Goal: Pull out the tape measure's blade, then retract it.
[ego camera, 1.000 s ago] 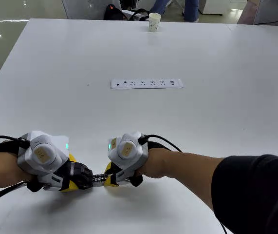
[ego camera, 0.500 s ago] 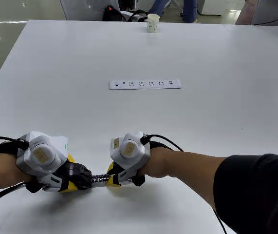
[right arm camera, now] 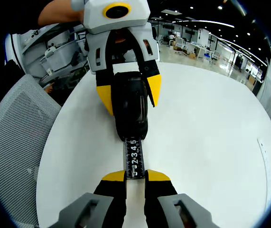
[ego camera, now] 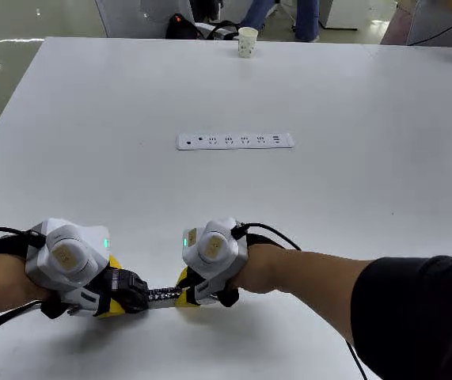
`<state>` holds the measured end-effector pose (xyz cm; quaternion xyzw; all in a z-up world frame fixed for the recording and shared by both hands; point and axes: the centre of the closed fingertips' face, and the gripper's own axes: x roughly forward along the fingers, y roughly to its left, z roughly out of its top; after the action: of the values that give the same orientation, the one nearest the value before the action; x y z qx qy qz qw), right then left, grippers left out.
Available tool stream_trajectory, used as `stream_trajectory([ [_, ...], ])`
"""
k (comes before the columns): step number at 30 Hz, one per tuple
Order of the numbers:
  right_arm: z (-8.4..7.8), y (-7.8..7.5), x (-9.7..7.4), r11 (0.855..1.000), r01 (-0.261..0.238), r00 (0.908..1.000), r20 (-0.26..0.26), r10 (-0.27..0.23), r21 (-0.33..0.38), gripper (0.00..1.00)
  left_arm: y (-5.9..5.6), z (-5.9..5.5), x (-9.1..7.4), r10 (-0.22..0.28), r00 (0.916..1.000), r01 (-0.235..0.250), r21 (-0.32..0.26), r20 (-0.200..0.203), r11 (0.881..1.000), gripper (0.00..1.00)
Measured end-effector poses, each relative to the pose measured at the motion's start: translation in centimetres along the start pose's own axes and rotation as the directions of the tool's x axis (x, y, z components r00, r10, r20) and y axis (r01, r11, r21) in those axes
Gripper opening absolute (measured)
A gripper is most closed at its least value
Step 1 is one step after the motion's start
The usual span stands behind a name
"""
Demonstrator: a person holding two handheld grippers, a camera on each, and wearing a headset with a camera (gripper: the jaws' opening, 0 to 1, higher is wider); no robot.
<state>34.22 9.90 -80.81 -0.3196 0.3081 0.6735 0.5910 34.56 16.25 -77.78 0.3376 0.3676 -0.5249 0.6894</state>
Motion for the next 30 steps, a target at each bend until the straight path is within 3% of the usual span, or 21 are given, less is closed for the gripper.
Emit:
stream_trajectory([
  [30,-1.4,-0.1,-1.0,1.0,0.005,0.9999,-0.011,-0.005,0.016,0.1,0.2,-0.1,0.2,0.001,1.0,-0.001,-0.003,-0.001,1.0,0.32],
])
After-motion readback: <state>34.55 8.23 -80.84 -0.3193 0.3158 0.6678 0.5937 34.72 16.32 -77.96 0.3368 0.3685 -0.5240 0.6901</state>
